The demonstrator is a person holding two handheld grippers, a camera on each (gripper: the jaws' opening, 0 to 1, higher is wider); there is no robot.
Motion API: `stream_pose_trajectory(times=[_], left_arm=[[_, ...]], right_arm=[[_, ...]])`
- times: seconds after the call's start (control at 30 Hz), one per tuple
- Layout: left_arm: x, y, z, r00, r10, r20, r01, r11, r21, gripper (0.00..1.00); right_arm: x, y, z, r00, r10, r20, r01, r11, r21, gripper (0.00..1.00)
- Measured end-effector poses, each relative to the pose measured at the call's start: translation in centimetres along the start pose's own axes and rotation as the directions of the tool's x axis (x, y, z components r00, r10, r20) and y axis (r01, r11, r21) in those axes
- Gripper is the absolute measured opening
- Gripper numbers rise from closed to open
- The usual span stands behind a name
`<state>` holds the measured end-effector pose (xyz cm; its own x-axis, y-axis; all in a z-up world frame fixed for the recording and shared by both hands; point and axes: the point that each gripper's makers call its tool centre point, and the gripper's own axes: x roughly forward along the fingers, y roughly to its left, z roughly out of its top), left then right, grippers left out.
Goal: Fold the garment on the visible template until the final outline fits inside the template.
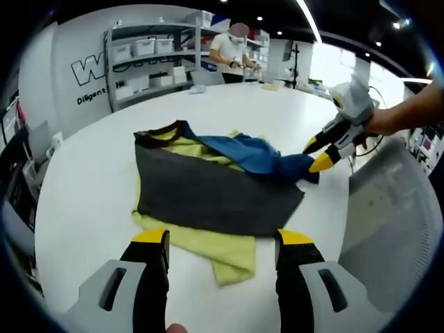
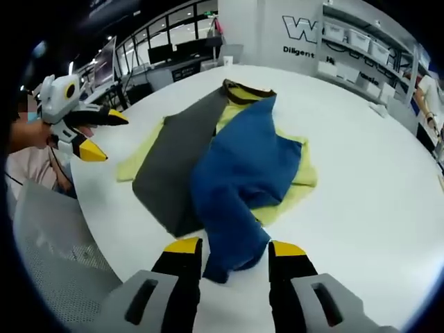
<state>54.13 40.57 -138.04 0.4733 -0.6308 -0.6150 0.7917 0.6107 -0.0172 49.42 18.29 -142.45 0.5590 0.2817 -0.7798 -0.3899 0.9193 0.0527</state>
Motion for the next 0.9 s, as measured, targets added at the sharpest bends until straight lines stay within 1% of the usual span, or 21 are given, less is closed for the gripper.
stream_pose_trajectory(times=[0.07, 0.1, 0.2, 0.27, 0.33, 0.4, 0.47, 0.5, 0.53, 0.57, 0.6, 0.67, 0.7, 0.73, 0.77, 0.8, 0.87, 0.9], left_arm=[[0.0, 0.1, 0.2, 1.000, 0.000, 0.002, 0.000, 1.000, -0.001, 0.58], [0.0, 0.1, 0.4, 1.000, 0.001, 0.004, -0.001, 1.000, -0.001, 0.58], [0.1, 0.2, 0.6, 1.000, 0.000, 0.009, 0.000, 1.000, 0.000, 0.58], [0.2, 0.2, 0.6, 1.000, -0.002, 0.011, 0.002, 1.000, -0.001, 0.57], [0.3, 0.1, 0.5, 1.000, -0.005, 0.009, 0.005, 1.000, 0.001, 0.57], [0.5, 0.0, 0.3, 1.000, -0.008, 0.006, 0.008, 1.000, 0.004, 0.57], [0.7, 0.0, 0.2, 1.000, -0.010, 0.004, 0.010, 1.000, 0.001, 0.57], [0.7, 0.0, 0.2, 1.000, -0.011, 0.005, 0.011, 1.000, -0.002, 0.57], [0.7, -0.1, 0.2, 1.000, -0.013, 0.005, 0.013, 1.000, -0.004, 0.57], [0.7, -0.1, 0.1, 1.000, -0.014, 0.004, 0.014, 1.000, -0.003, 0.57], [0.7, -0.2, 0.1, 1.000, -0.015, 0.002, 0.015, 1.000, 0.001, 0.57], [0.8, -0.1, 0.1, 1.000, -0.016, 0.001, 0.016, 1.000, 0.002, 0.57], [0.8, -0.1, 0.1, 1.000, -0.016, 0.002, 0.016, 1.000, 0.002, 0.57], [0.8, 0.0, 0.2, 1.000, -0.015, 0.003, 0.015, 1.000, 0.003, 0.57], [0.8, 0.1, 0.2, 1.000, -0.013, 0.003, 0.013, 1.000, 0.003, 0.57], [0.8, 0.2, 0.2, 1.000, -0.012, 0.003, 0.012, 1.000, 0.002, 0.57], [0.7, 0.5, 0.2, 1.000, -0.008, 0.003, 0.008, 1.000, 0.001, 0.57], [0.7, 0.6, 0.2, 1.000, -0.008, 0.003, 0.008, 1.000, -0.001, 0.57]], right_arm=[[0.1, 0.5, -0.4, 1.000, 0.014, -0.012, -0.013, 0.999, 0.036, 0.38], [0.1, 0.6, -0.8, 1.000, 0.008, -0.028, -0.007, 1.000, 0.030, 0.38], [-0.2, 0.8, -1.3, 0.999, 0.004, -0.034, -0.003, 1.000, 0.027, 0.37], [-0.4, 0.8, -2.2, 0.998, 0.001, -0.068, 0.002, 0.999, 0.045, 0.36], [-0.4, 1.0, -2.9, 0.996, -0.001, -0.087, 0.004, 0.999, 0.036, 0.33], [-0.2, 1.4, -3.2, 0.995, 0.008, -0.095, -0.005, 0.999, 0.034, 0.27], [0.0, 1.7, -3.4, 0.994, 0.006, -0.113, -0.003, 1.000, 0.029, 0.16], [0.2, 1.9, -3.3, 0.993, 0.008, -0.117, -0.005, 1.000, 0.026, 0.13], [0.4, 2.2, -3.3, 0.993, 0.011, -0.115, -0.008, 1.000, 0.022, 0.12], [0.6, 2.2, -3.3, 0.993, 0.009, -0.114, -0.007, 1.000, 0.022, 0.13], [0.5, 2.1, -3.0, 0.995, -0.005, -0.099, 0.007, 1.000, 0.023, 0.12], [0.7, 2.0, -2.7, 0.996, -0.006, -0.085, 0.010, 0.999, 0.043, 0.10], [0.8, 1.9, -2.6, 0.996, -0.010, -0.089, 0.014, 0.999, 0.047, 0.07], [0.8, 1.9, -2.6, 0.996, -0.014, -0.088, 0.018, 0.999, 0.045, 0.00], [0.7, 1.6, -2.5, 0.996, -0.027, -0.085, 0.029, 0.999, 0.028, 0.00], [0.7, 1.4, -2.4, 0.996, -0.040, -0.079, 0.043, 0.998, 0.036, 0.00], [0.4, 1.1, -1.8, 0.997, -0.047, -0.057, 0.049, 0.998, 0.048, 0.00], [0.1, 0.7, -1.2, 0.998, -0.059, -0.028, 0.060, 0.998, 0.038, 0.00]])
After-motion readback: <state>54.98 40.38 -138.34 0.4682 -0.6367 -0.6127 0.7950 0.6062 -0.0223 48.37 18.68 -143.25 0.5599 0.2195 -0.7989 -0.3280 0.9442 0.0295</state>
